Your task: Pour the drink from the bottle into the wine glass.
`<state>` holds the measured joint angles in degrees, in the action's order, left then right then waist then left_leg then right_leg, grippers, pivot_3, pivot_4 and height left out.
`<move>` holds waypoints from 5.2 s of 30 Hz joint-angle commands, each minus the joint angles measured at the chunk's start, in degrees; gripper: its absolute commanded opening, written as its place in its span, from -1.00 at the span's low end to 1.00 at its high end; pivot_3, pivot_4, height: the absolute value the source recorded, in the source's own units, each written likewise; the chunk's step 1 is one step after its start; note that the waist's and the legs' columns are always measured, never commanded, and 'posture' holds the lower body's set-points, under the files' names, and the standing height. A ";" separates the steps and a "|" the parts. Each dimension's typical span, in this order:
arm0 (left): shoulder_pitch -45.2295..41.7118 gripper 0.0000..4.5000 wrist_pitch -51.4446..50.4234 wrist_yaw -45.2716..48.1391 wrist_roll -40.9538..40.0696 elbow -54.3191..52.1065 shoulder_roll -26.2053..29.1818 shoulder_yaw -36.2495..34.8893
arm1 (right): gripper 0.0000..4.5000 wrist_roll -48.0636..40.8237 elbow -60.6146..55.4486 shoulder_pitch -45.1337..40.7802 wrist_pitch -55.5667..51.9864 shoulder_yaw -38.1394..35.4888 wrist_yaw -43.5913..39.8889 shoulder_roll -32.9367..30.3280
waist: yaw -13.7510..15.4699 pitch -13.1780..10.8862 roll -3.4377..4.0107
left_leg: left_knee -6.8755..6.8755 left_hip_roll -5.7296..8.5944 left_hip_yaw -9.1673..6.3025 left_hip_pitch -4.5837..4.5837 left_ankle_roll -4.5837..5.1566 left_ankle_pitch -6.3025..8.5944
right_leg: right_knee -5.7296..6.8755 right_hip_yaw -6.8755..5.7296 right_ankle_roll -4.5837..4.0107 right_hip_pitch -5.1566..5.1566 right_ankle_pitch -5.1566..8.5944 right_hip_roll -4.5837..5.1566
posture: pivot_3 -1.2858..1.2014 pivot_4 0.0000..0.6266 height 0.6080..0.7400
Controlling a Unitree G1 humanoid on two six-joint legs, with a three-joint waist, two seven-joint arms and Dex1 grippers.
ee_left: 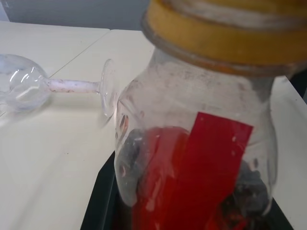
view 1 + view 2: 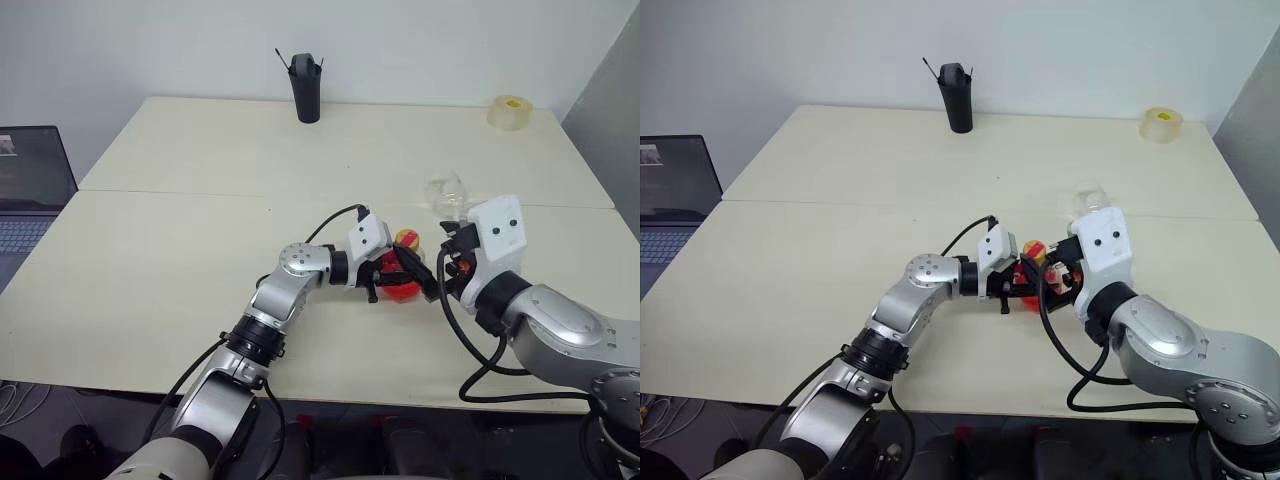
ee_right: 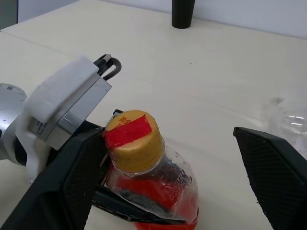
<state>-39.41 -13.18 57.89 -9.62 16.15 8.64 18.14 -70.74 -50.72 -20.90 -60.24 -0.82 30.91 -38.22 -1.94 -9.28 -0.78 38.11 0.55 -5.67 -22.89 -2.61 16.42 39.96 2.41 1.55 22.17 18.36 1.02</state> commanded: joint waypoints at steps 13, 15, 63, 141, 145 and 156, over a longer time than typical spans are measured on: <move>-0.63 -0.44 1.13 -0.81 -0.19 -2.64 -0.36 -0.55 | -0.40 2.56 -0.36 -0.51 1.62 -1.36 -3.50 0.22 | -0.01 0.00 0.00 | 0.00 0.00 -0.01 0.00 0.00 0.00 | 0.00 0.00 0.00 0.00 0.00 0.00 | 0.03 -0.52 1.00; -0.64 -0.44 1.11 -0.74 -0.22 -2.60 -0.42 -0.52 | -0.44 2.78 -0.35 -0.53 1.82 -1.96 -4.18 -0.22 | 0.00 0.00 0.00 | 0.00 0.00 0.00 0.00 0.00 0.00 | 0.00 0.00 0.00 0.00 0.00 0.00 | 0.03 -0.52 1.00; 1.66 -0.56 -5.84 5.99 -4.79 -11.38 2.90 1.78 | 1.00 14.46 18.08 7.06 17.31 -17.70 -85.13 -17.86 | 0.40 -0.04 -0.06 | 0.06 0.02 0.04 0.03 0.03 0.01 | -0.04 -0.02 0.00 -0.08 0.00 -0.02 | 0.03 -0.52 1.00; 3.73 -0.56 -4.75 3.79 -4.30 -11.48 2.05 2.43 | 1.00 0.68 1.15 17.79 11.51 -22.67 -46.45 -11.15 | 0.10 -0.03 -0.05 | 0.04 -0.02 0.07 0.08 0.04 0.01 | 0.01 0.04 0.00 -0.11 0.00 -0.21 | 0.03 -0.52 1.00; 3.80 -0.56 -4.84 3.66 -4.21 -11.72 1.95 2.45 | 1.00 -1.30 0.77 15.22 11.25 -19.16 -44.48 -10.94 | 0.16 -0.04 -0.05 | 0.05 -0.02 0.06 0.08 0.03 0.01 | 0.00 0.03 0.00 -0.11 0.00 -0.24 | 0.03 -0.52 1.00; 4.12 -0.56 -4.66 3.46 -4.08 -12.32 2.00 2.62 | 1.00 4.81 3.73 7.16 10.71 -7.76 -35.62 -5.67 | 0.19 -0.03 -0.05 | 0.05 -0.02 0.03 0.05 0.02 0.01 | -0.04 0.02 0.00 -0.11 0.00 -0.23 | 0.03 -0.52 1.00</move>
<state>-34.90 -19.17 61.36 -13.03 6.94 11.12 20.94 -66.95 -46.51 -12.63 -50.36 -8.50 -5.61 -44.18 -1.75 -9.32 -0.83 38.16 0.54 -5.64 -22.84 -2.59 16.42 39.92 2.44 1.56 22.06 18.36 0.79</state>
